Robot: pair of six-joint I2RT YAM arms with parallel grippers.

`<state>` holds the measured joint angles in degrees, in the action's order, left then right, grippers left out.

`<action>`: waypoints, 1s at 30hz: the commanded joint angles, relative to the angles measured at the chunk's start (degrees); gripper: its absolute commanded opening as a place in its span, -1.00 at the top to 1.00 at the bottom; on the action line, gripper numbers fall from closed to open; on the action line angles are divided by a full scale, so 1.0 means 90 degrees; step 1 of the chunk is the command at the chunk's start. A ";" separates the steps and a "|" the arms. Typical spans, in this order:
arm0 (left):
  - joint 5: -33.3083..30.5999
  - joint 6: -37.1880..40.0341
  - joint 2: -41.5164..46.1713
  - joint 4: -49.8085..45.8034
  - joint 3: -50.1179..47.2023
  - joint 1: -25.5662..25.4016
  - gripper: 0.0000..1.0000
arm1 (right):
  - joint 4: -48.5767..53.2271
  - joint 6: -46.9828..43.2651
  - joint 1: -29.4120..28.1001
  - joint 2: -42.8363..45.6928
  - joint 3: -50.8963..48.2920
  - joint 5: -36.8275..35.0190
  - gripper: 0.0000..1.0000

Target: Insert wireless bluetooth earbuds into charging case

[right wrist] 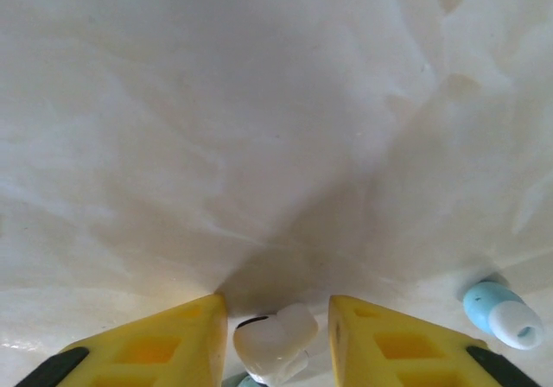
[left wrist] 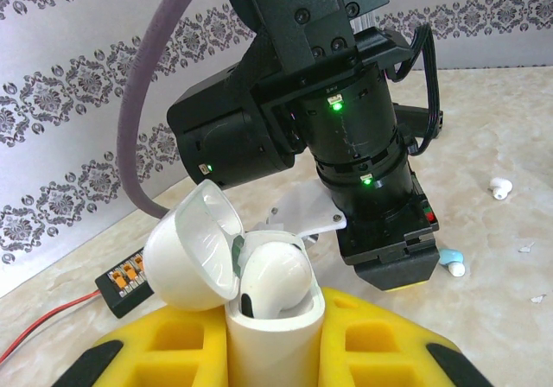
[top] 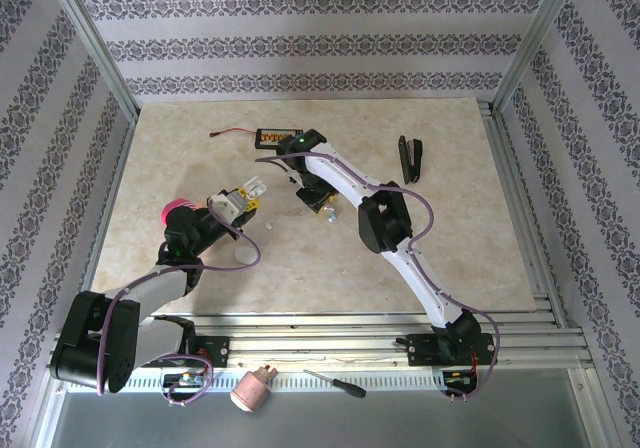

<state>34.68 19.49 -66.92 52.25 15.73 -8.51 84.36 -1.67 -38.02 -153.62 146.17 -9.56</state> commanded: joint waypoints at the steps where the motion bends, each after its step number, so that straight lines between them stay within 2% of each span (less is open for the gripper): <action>1: 0.0171 -0.0046 0.0040 0.0231 0.0004 0.0057 1.00 | 0.0227 0.0070 0.0148 0.0066 -0.0306 -0.0214 0.34; 10: 0.0190 -0.0085 0.0054 0.0248 0.0008 0.0065 1.00 | 0.0044 0.0144 0.0201 0.0214 -0.0609 0.0023 0.38; 16: 0.0200 -0.0097 -0.0006 0.0266 0.0035 0.0058 1.00 | -0.0533 0.0171 0.0226 0.0808 -0.1094 0.0337 0.37; 30: 0.0517 -0.0323 -0.0414 0.0580 0.0227 0.0066 1.00 | -0.3174 0.0370 0.0421 0.3072 -0.3664 0.1657 0.33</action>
<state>37.30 18.48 -70.08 53.15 15.90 -8.49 62.48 0.27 -34.61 -129.91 116.29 0.97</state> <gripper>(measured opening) 0.213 0.329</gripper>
